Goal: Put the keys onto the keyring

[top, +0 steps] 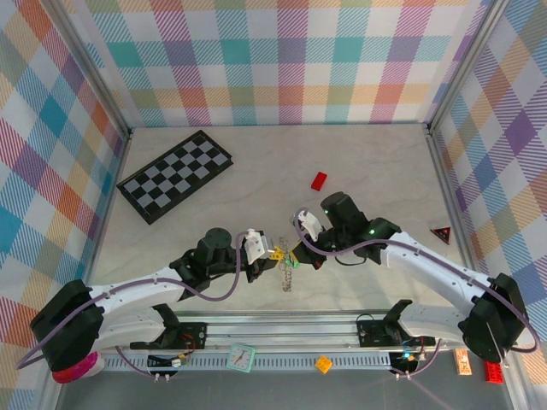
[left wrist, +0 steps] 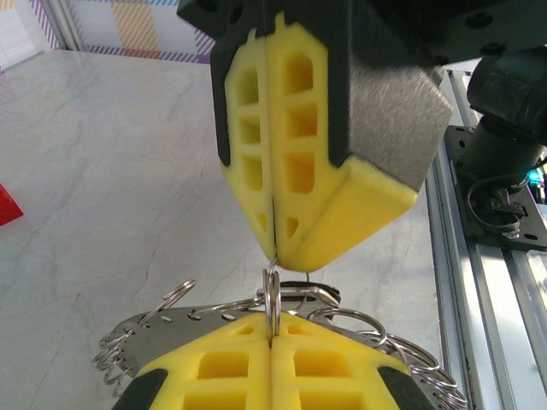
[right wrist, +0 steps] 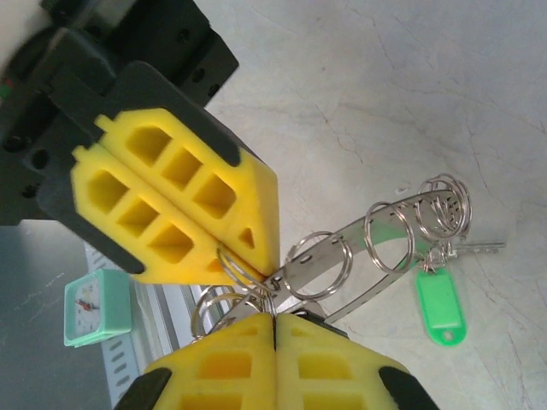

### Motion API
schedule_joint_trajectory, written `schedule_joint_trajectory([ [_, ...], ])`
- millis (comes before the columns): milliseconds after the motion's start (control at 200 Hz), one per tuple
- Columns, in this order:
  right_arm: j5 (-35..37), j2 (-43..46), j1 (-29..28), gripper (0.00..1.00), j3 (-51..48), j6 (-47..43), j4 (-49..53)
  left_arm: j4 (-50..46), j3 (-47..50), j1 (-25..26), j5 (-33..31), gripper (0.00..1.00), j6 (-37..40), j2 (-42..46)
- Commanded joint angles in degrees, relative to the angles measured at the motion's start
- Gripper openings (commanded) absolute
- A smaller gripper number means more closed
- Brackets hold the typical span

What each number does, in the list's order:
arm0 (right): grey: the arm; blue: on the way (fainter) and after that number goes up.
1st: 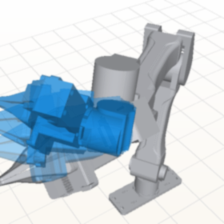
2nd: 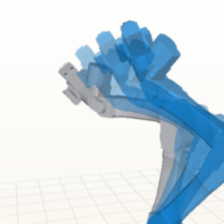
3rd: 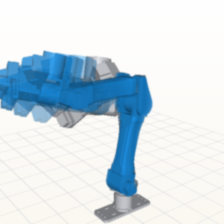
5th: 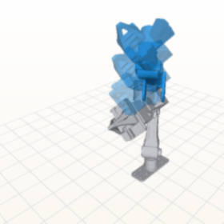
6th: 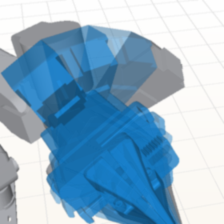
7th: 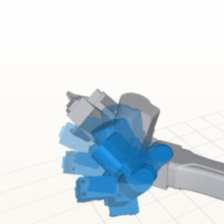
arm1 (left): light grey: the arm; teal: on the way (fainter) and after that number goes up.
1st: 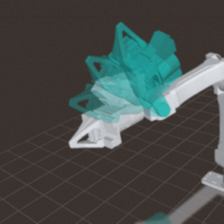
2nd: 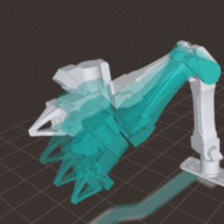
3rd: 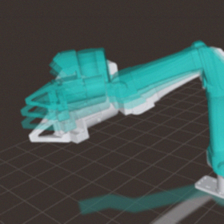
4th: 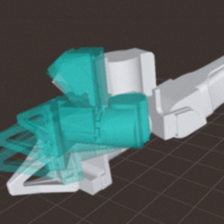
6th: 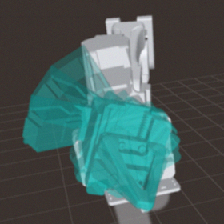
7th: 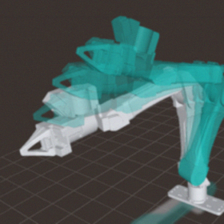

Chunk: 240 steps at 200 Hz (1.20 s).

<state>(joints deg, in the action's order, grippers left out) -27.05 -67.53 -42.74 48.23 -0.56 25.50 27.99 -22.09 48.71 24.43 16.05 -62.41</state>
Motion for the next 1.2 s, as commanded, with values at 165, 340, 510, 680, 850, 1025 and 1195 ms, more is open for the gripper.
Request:
schedule_joint_trajectory([
  [165, -0.8, -1.7, 0.4, 0.00, -0.1, -0.3, -1.1, 9.4, 1.1, 0.2, 3.2, 0.00, -0.4, 0.7],
  [340, 0.3, 2.6, 1.4, 0.27, -2.6, -3.1, -4.1, 10.9, 1.8, 0.2, 3.7, 0.00, -1.4, -0.2],
  [510, 0.0, 10.8, 1.4, 0.29, -9.2, -12.9, -14.0, 9.8, 0.8, 0.2, 5.0, 0.00, -0.7, -2.4],
  [680, -3.3, 13.2, 1.4, 0.30, -11.3, -21.3, -17.1, 10.9, 0.1, 0.2, 5.8, 0.00, -0.6, -4.1],
  [850, -6.6, 9.3, 1.4, 0.31, -9.3, -21.7, -15.5, 11.7, 0.4, 0.2, 6.1, 0.00, -0.6, -4.4],
  [1025, -8.9, 6.9, 1.4, 0.31, -9.1, -21.7, -15.7, 11.5, 0.5, 0.2, 6.5, 0.00, -0.7, -4.0],
  [1195, -10.0, 5.2, 1.4, 0.28, -8.3, -22.6, -16.1, 12.2, 0.5, 0.2, 7.3, 0.00, -1.2, -4.0],
])
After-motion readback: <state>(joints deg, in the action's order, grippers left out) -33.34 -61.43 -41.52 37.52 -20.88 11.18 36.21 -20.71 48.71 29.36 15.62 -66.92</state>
